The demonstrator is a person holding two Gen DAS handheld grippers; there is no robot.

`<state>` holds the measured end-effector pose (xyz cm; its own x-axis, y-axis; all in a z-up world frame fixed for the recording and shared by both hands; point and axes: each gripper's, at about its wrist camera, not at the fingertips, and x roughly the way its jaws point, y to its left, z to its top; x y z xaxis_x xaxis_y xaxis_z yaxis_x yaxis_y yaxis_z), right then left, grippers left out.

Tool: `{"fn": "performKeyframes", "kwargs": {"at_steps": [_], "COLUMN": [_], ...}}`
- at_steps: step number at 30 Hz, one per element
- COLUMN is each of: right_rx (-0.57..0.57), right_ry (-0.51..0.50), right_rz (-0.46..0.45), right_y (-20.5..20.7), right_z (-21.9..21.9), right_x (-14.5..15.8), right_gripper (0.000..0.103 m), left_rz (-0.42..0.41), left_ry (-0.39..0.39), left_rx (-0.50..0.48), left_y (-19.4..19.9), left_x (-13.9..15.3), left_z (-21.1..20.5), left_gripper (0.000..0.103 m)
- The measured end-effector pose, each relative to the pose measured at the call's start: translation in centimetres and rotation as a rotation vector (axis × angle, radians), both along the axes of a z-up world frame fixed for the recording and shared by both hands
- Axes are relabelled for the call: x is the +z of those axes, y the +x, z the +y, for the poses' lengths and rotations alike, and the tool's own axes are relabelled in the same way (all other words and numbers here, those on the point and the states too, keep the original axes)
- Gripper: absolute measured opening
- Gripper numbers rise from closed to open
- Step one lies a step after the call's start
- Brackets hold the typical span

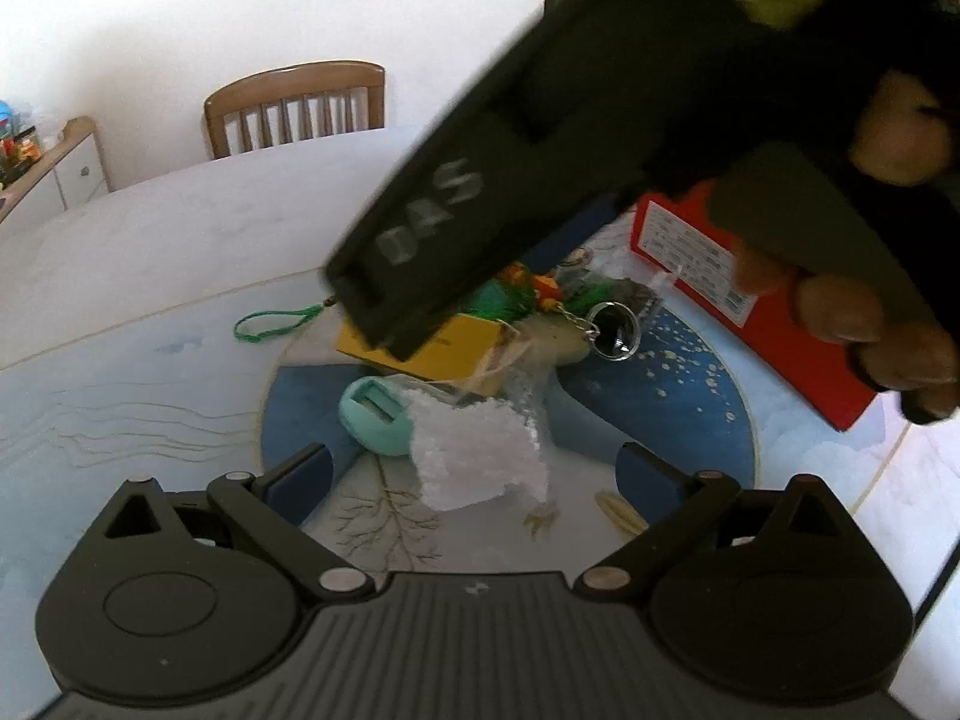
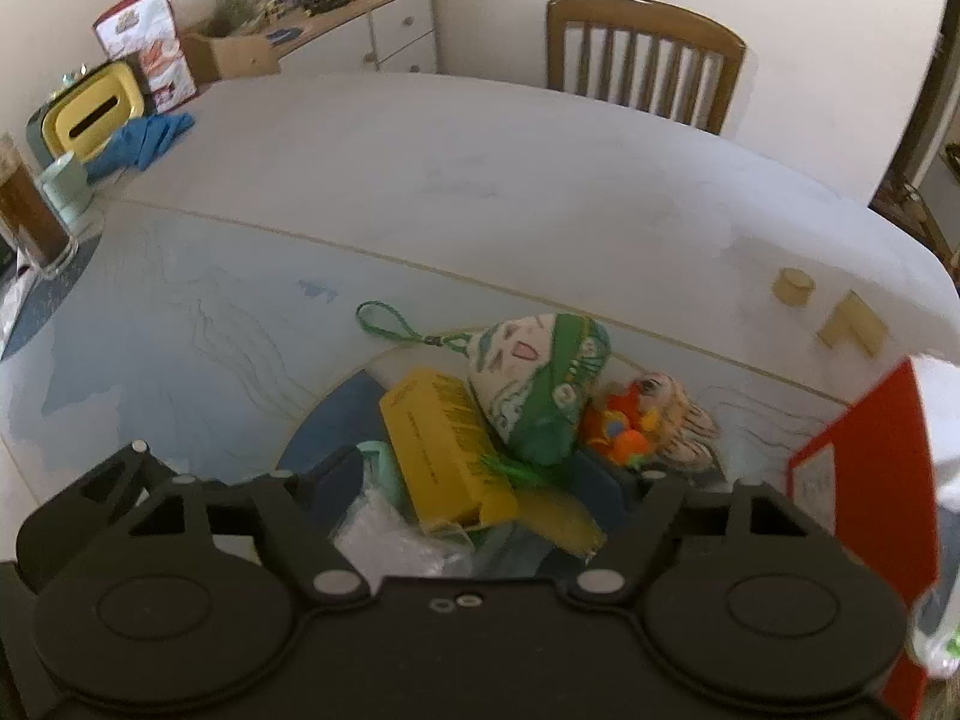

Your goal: Organize objects

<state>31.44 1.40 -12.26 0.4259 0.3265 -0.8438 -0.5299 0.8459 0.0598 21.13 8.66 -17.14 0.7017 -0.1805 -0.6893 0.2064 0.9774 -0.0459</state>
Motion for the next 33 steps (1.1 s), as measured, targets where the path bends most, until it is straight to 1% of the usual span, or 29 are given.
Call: {"fn": "performKeyframes", "kwargs": {"at_steps": [1,5,7,9,12,14,16,17,18,19,22,23,25,29,31,33], "right_rx": [0.005,0.01,0.012,0.013,0.013,0.012,0.012,0.015,0.016,0.016,0.018,0.017,0.013,0.0,-0.001,-0.011], "right_ry": [-0.004,-0.009,-0.013,-0.021,-0.027,-0.032,-0.036,-0.04,-0.045,-0.049,-0.045,-0.042,-0.035,-0.031,0.003,0.021], "right_rz": [0.003,0.026,0.031,0.034,0.039,0.043,0.043,0.038,0.031,0.025,0.007,0.002,-0.005,-0.013,-0.013,-0.004], "right_y": [0.1,0.5,0.6,0.7,0.7,0.7,0.6,0.5,0.4,0.4,0.1,0.1,0.1,-0.1,-0.3,-0.5], "right_z": [0.2,0.7,0.9,1.1,1.3,1.3,1.5,1.5,1.6,1.6,1.7,1.6,1.5,1.2,1.0,0.7], "right_x": [-0.1,-0.8,-1.1,-1.4,-1.8,-2.1,-2.3,-2.4,-2.4,-2.4,-2.0,-1.9,-1.6,-1.2,-0.6,0.1], "right_gripper": [0.072,0.067,0.064,0.06,0.052,0.052,0.052,0.052,0.05,0.047,0.037,0.036,0.028,0.026,0.002,0.0], "left_rz": [0.0,0.001,0.013,0.039,0.038,0.038,0.035,0.035,0.036,0.036,0.042,0.046,0.052,0.063,0.066,0.068], "left_ry": [0.006,0.04,0.044,0.046,0.05,0.049,0.05,0.05,0.048,0.046,0.034,0.026,0.016,-0.004,-0.014,-0.023], "left_rx": [-0.004,0.001,0.0,-0.004,-0.007,-0.006,-0.005,-0.006,-0.006,-0.007,-0.008,-0.01,-0.011,-0.012,-0.012,-0.01], "left_y": [0.0,-0.1,-0.1,0.0,-0.1,-0.1,0.0,0.0,0.0,0.0,0.0,0.0,-0.1,-0.3,-0.6,-0.8], "left_x": [-0.1,-0.3,-0.5,-0.8,-0.9,-0.9,-0.9,-0.8,-0.8,-0.8,-0.7,-0.7,-0.6,-0.5,-0.4,-0.2], "left_z": [-0.1,-0.5,-0.6,-0.7,-0.9,-0.9,-0.9,-0.9,-0.8,-0.8,-0.6,-0.5,-0.3,0.0,0.3,0.5], "left_gripper": [0.096,0.086,0.07,0.06,0.057,0.056,0.048,0.047,0.045,0.041,0.034,0.033,0.032,0.03,0.028,0.028]}}
